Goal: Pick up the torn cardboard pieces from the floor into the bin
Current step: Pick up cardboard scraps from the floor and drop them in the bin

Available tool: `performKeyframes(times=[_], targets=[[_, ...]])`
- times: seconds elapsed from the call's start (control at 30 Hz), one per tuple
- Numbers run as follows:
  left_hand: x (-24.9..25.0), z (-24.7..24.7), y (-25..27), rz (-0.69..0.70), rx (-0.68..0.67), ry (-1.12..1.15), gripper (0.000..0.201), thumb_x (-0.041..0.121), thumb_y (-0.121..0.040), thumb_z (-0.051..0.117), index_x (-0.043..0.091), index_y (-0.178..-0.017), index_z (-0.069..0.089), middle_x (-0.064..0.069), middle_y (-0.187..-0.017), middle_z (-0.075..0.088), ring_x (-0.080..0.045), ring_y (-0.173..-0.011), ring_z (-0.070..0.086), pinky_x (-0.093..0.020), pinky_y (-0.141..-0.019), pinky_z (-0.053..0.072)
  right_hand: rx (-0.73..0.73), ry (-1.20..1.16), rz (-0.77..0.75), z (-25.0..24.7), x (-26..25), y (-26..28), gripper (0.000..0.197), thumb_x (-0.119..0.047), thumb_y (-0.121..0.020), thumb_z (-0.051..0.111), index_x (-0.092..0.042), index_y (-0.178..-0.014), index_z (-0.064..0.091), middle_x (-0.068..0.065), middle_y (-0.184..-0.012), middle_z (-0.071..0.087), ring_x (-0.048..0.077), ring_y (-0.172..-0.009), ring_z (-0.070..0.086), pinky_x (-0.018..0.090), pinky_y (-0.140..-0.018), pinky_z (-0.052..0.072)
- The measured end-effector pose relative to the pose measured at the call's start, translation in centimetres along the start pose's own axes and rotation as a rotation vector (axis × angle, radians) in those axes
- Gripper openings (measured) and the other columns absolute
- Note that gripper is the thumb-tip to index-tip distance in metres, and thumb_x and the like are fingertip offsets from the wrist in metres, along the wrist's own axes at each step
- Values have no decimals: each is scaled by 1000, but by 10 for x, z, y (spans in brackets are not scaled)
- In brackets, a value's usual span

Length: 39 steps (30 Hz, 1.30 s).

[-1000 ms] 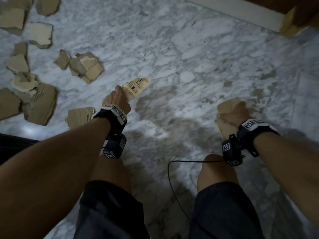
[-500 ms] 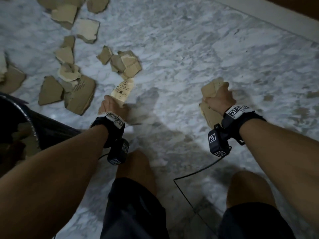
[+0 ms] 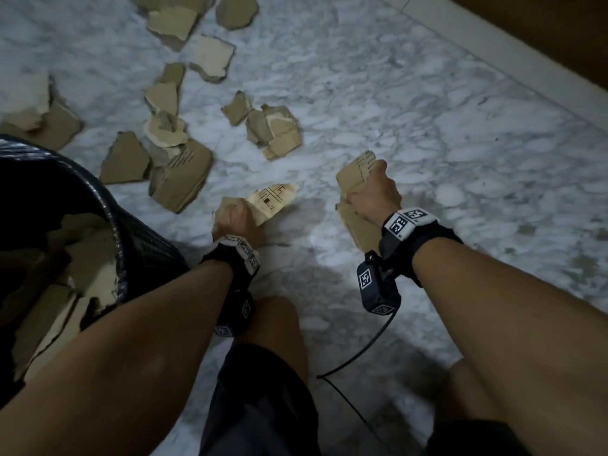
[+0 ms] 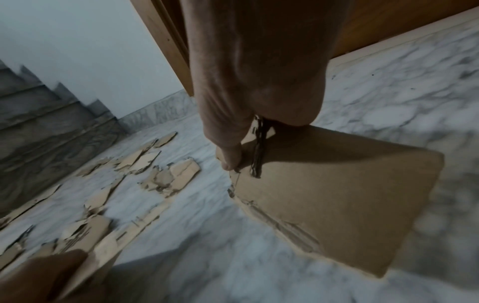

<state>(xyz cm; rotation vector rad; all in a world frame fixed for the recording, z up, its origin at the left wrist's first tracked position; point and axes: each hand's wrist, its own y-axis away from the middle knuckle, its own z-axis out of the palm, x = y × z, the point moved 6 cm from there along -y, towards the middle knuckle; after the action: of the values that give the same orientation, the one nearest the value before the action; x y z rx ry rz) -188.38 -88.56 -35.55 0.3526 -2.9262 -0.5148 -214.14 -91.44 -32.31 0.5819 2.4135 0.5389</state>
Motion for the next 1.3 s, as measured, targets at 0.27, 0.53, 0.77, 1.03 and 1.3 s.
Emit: performKeyframes(times=[0.27,0.53,0.77,1.03,1.3], targets=[[40,-126,28,36,112,238,31,16,-87,53,4,-114,44,-20,-113,59,-41,-103,59,-43,-76,47,33,-155,-112,-61,-61,60,51,-14,-93,49,-7,-137,23,19,-125,53,38,-105,56,43,-85,52],[-20,-272,95,27,381,297,33,19,-86,54,5,-115,46,-21,-112,59,-41,-102,58,-41,-72,43,142,-384,-402,-114,-188,155,46,-19,-91,51,-8,-132,32,14,-117,54,28,-90,53,29,-60,40],[-144,-295,145,-136,379,283,33,21,-83,57,3,-110,51,-22,-109,60,-42,-101,59,-40,-75,48,85,-365,-577,-58,-273,243,50,-17,-90,56,-6,-133,32,10,-96,55,30,-84,58,33,-63,46],[-233,-251,156,-359,75,191,75,39,-80,67,-1,-134,33,-25,-131,46,-44,-118,49,-43,-88,44,-164,-115,-594,35,-306,272,59,-33,-86,65,-4,-129,36,11,-103,49,28,-93,52,34,-71,40],[-185,-300,119,-130,263,155,65,52,-80,57,6,-125,44,-20,-125,50,-38,-115,49,-48,-92,47,-6,15,-593,-37,-297,209,26,-31,-90,60,-12,-90,43,11,-88,51,29,-79,52,34,-64,36]])
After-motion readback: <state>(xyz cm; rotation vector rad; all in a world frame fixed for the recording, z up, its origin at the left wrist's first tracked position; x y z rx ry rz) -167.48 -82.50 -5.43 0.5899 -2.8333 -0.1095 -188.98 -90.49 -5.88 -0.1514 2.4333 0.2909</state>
